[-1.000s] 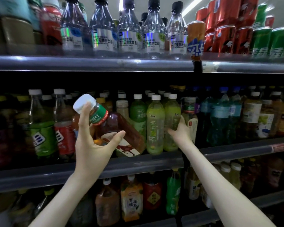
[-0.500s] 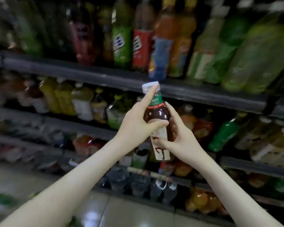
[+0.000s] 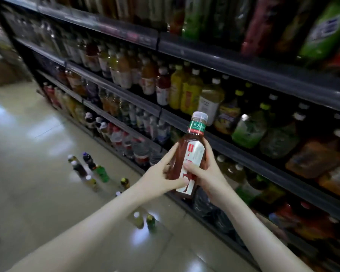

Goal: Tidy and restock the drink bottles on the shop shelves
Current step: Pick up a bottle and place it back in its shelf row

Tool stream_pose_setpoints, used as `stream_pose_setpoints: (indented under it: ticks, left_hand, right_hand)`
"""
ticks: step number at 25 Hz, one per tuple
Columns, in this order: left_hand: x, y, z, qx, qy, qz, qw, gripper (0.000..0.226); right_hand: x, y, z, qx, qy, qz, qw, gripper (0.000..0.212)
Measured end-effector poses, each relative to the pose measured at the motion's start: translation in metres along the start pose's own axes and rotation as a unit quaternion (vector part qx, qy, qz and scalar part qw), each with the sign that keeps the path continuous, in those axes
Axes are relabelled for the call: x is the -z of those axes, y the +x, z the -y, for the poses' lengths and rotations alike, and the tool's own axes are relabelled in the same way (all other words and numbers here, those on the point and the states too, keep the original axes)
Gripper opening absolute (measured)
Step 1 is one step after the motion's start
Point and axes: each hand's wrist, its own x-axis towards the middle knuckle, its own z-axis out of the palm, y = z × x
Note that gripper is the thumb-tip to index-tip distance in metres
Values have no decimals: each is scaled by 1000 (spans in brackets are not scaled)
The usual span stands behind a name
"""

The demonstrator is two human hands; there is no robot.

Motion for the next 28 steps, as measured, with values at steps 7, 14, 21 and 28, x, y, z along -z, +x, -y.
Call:
stream_pose_setpoints:
  ticks: [7, 14, 21, 28]
  left_hand:
    - [232, 11, 21, -5, 147, -31, 989, 86]
    - [407, 90, 11, -50, 181, -56, 981, 47]
    - [547, 199, -2, -106, 253, -127, 953, 45]
    - [644, 283, -32, -210, 275, -134, 929, 48]
  right_hand:
    - [-192, 151, 4, -75, -87, -52, 992, 81]
    - [-281, 280, 48, 4, -134, -135, 982, 56]
    - [-332, 427, 101, 141, -152, -212, 955, 54]
    - [-374, 512, 147, 228, -124, -286, 922, 63]
